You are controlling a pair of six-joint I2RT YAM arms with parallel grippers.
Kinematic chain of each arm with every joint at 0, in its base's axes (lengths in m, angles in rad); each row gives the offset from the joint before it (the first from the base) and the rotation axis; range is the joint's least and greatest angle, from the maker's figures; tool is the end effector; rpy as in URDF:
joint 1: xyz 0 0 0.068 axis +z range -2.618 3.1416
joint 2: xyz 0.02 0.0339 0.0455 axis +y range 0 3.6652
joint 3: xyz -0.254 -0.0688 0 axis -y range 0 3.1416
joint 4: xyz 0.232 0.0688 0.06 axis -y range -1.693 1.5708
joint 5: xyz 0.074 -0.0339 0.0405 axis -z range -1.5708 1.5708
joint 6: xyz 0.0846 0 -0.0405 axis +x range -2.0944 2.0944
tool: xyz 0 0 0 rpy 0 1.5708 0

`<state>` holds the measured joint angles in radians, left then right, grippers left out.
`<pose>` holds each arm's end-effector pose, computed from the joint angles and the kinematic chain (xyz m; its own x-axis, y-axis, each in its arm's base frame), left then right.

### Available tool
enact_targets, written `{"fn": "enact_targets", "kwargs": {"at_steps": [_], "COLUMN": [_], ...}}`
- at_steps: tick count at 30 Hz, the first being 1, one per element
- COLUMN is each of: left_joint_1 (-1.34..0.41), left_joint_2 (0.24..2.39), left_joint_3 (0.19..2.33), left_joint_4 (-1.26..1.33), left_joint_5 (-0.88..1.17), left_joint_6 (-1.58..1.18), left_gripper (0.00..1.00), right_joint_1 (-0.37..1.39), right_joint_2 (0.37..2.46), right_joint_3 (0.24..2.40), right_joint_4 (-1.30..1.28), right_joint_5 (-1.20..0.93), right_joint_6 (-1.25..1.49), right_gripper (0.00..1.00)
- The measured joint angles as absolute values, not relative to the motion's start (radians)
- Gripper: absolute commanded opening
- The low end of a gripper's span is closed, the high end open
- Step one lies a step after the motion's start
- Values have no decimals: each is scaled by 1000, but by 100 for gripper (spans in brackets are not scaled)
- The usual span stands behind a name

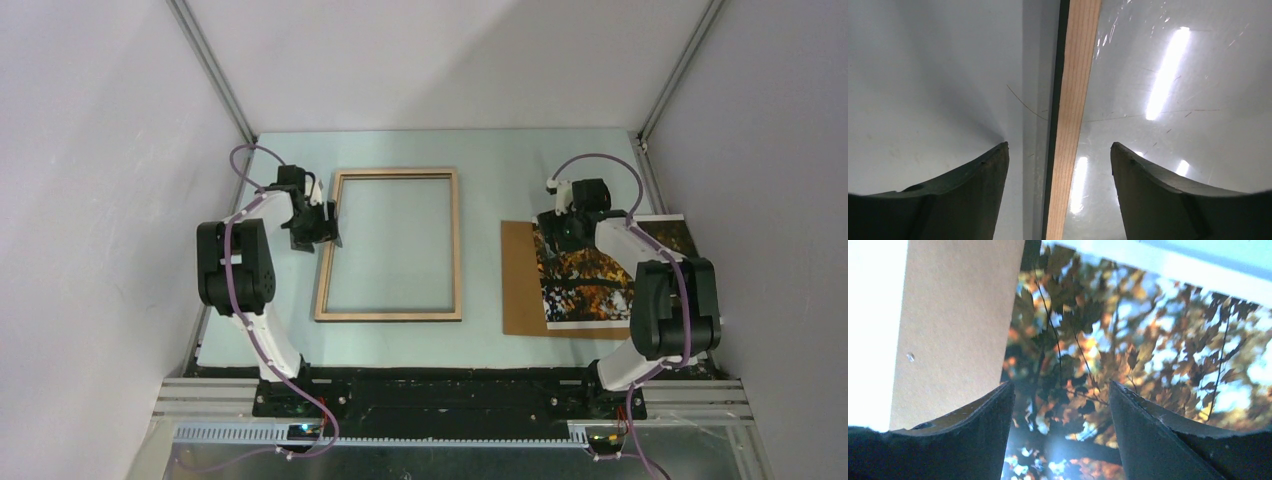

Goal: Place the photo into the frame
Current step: Move the photo frame to the center of the board.

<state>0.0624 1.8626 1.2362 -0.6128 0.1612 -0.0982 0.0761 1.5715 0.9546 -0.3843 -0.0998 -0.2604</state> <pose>0.3676 0.0094 0.1204 -0.9382 -0.1556 -0.3091 -0.1019 0.9778 -0.1829 0.3278 0.0335 0.1490 -0.7781 -0.3163 -0.5427 -0.3411 0.9383 -0.0578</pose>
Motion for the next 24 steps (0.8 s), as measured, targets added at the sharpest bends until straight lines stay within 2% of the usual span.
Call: {"fn": "enact_targets", "kwargs": {"at_steps": [11, 24], "left_joint_1": [62, 62], "left_joint_2": [1785, 1754], "left_joint_3": [1224, 1196], "left_joint_4": [-611, -613], "left_joint_5": [164, 166], "left_joint_6": [-100, -96], "left_gripper": [83, 83], "right_joint_1": [206, 251], "right_joint_2": [1715, 1865], "right_joint_3": [1102, 1206], "right_joint_4": [-301, -261], "right_joint_5": [10, 161], "right_joint_6": [-129, -59], "right_gripper": [72, 62]}}
